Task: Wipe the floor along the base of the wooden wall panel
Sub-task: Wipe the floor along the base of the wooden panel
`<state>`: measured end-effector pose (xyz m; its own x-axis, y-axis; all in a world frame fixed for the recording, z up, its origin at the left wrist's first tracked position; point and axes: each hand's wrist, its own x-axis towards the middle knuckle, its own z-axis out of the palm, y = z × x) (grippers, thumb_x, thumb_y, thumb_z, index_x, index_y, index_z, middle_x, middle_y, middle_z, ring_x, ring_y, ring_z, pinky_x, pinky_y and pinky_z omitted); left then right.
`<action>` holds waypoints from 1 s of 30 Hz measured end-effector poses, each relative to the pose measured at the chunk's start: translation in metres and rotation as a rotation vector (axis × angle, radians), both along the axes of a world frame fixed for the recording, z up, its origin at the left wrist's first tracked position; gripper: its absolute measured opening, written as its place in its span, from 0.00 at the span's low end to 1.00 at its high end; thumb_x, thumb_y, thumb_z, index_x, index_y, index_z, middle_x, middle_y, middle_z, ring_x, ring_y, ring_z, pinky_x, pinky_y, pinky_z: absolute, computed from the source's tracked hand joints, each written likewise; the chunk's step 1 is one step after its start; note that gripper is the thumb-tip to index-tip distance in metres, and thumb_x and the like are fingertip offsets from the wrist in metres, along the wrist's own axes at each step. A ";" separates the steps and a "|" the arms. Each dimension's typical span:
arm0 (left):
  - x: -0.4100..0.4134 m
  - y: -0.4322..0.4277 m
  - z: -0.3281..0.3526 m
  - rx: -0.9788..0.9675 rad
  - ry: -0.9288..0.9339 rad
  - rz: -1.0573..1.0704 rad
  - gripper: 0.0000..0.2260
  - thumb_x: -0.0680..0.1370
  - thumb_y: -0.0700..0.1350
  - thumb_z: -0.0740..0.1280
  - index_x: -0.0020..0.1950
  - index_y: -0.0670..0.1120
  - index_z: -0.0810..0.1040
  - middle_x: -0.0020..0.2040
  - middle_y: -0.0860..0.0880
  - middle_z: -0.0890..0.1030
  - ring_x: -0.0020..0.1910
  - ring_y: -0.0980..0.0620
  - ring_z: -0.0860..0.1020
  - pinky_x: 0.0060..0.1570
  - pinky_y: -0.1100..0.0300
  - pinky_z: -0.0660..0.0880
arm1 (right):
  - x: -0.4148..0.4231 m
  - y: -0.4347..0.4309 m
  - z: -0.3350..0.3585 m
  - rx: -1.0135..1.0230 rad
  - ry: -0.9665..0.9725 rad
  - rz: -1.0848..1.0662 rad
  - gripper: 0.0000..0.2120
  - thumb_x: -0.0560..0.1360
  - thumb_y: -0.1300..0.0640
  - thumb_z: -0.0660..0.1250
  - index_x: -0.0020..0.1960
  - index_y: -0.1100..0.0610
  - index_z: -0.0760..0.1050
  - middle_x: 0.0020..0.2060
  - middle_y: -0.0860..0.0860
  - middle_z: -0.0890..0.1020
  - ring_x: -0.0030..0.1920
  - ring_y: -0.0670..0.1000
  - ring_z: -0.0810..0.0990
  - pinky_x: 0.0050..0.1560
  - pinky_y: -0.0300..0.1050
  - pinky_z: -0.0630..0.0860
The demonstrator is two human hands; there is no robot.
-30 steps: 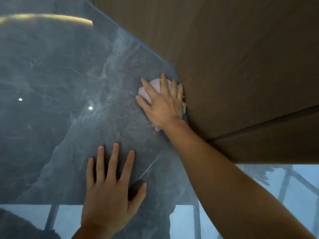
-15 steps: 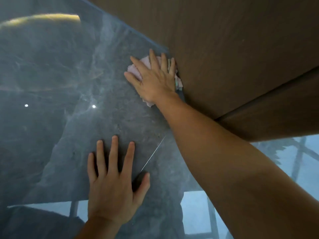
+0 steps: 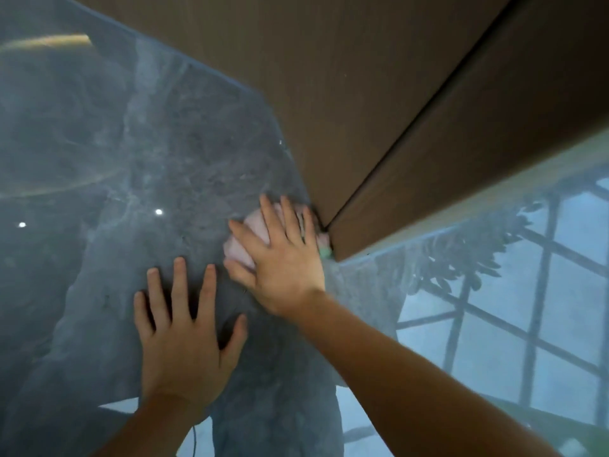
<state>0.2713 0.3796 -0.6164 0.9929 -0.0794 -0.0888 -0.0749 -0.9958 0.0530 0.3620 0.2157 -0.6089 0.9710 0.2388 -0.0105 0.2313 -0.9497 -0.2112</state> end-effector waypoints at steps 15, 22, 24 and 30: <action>-0.002 -0.004 0.005 -0.033 0.009 0.027 0.35 0.77 0.65 0.53 0.80 0.47 0.61 0.81 0.34 0.59 0.79 0.26 0.55 0.75 0.29 0.53 | -0.078 -0.083 0.006 -0.091 0.010 0.404 0.25 0.81 0.40 0.52 0.77 0.45 0.59 0.78 0.54 0.60 0.78 0.61 0.55 0.76 0.63 0.49; -0.005 -0.008 0.003 -0.040 0.015 0.056 0.36 0.77 0.63 0.52 0.81 0.45 0.58 0.81 0.32 0.58 0.79 0.25 0.54 0.76 0.29 0.51 | -0.067 -0.197 0.003 -0.270 0.098 0.568 0.27 0.82 0.39 0.45 0.79 0.46 0.48 0.80 0.52 0.55 0.79 0.58 0.51 0.78 0.63 0.47; -0.011 -0.021 0.002 -0.047 0.001 0.101 0.37 0.77 0.63 0.53 0.81 0.42 0.58 0.80 0.30 0.58 0.79 0.24 0.54 0.75 0.28 0.51 | -0.067 -0.240 0.007 -0.335 0.095 0.430 0.28 0.82 0.39 0.41 0.79 0.46 0.46 0.80 0.52 0.55 0.79 0.58 0.52 0.78 0.63 0.48; -0.020 -0.044 -0.004 -0.077 -0.035 0.206 0.37 0.77 0.62 0.53 0.80 0.41 0.58 0.80 0.30 0.58 0.79 0.25 0.55 0.75 0.28 0.51 | -0.081 -0.250 0.008 -0.114 0.126 -0.822 0.31 0.81 0.38 0.47 0.79 0.50 0.46 0.80 0.58 0.49 0.78 0.65 0.45 0.75 0.67 0.40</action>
<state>0.2510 0.3358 -0.6202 0.9912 0.1205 -0.0556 0.1269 -0.9834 0.1300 0.2807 -0.0341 -0.6008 0.8252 -0.5535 -0.1123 -0.5629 -0.8225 -0.0819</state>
